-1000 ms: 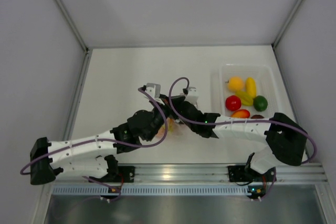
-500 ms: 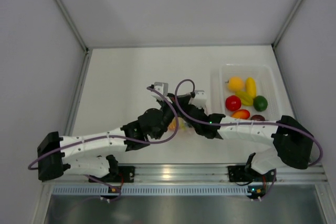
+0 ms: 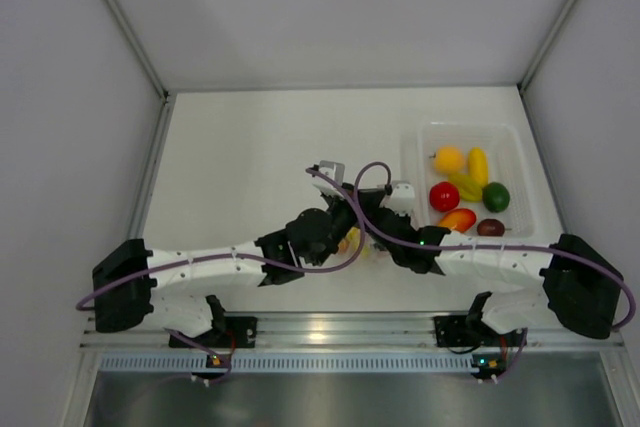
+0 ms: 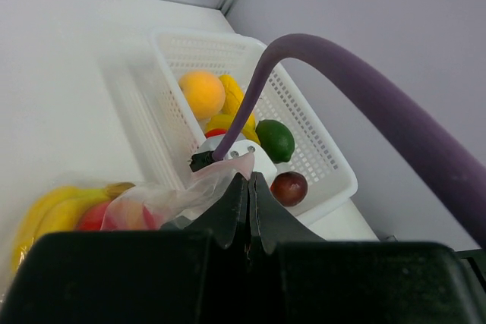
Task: Open the zip-top bag and remove the fake food
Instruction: Pick up the fake fruit from the zipper food storage bag.
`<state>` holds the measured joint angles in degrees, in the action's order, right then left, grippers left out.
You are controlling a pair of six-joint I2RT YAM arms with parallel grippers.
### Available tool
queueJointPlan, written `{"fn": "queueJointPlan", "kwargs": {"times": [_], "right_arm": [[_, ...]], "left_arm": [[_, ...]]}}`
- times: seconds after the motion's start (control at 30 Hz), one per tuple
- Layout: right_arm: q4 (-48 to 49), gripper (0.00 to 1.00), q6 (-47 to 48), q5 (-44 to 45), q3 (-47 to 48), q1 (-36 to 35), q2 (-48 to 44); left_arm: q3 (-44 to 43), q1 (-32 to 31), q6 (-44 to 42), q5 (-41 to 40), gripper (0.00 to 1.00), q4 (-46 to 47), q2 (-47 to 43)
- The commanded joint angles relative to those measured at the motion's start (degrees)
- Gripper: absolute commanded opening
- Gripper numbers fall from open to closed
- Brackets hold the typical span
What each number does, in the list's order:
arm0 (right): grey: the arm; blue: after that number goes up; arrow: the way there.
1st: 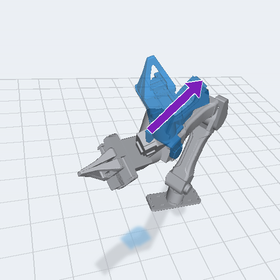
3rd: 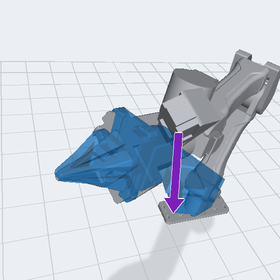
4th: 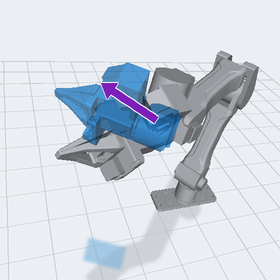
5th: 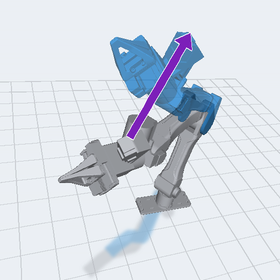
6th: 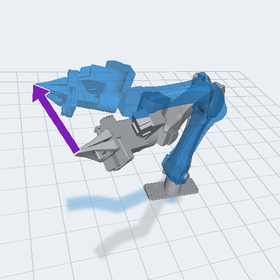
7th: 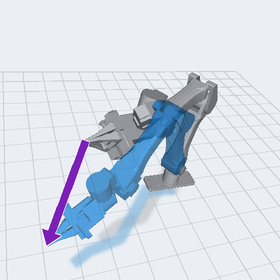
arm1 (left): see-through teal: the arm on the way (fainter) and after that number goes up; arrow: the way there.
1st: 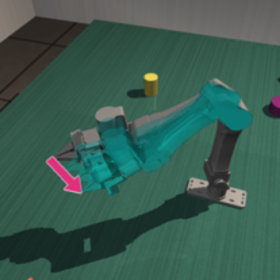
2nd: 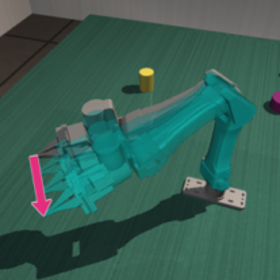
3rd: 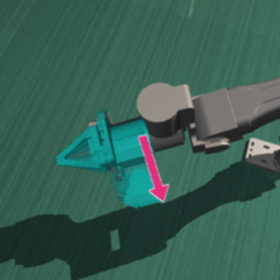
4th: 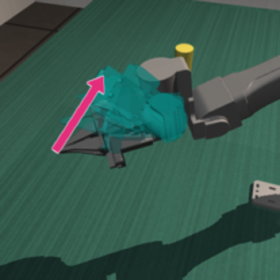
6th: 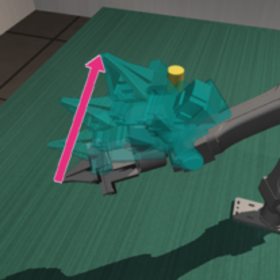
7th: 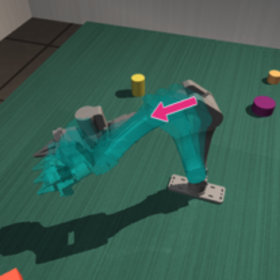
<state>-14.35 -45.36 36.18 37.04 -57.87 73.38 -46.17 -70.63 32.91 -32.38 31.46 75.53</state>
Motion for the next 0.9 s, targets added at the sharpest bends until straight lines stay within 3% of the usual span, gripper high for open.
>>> {"fn": "queueJointPlan", "kwargs": {"times": [0.0,0.43,0.63,0.87], "right_arm": [[8.63,0.34,2.90,0.73,1.81,2.31,-2.90],[21.37,0.50,8.71,-5.59,0.14,6.54,-2.29],[22.96,0.67,9.85,-7.00,2.25,8.38,2.55],[25.07,0.68,11.61,-9.37,5.23,10.14,6.77]], "left_arm": [[0.47,-1.79,-1.00,7.50,0.00,-6.50,3.13],[-0.23,-1.79,-6.71,15.77,0.00,-4.22,1.91],[-0.23,-1.79,-8.38,18.05,0.00,-4.13,1.47],[0.12,-1.79,-9.61,18.93,0.00,-4.22,0.94]]}}
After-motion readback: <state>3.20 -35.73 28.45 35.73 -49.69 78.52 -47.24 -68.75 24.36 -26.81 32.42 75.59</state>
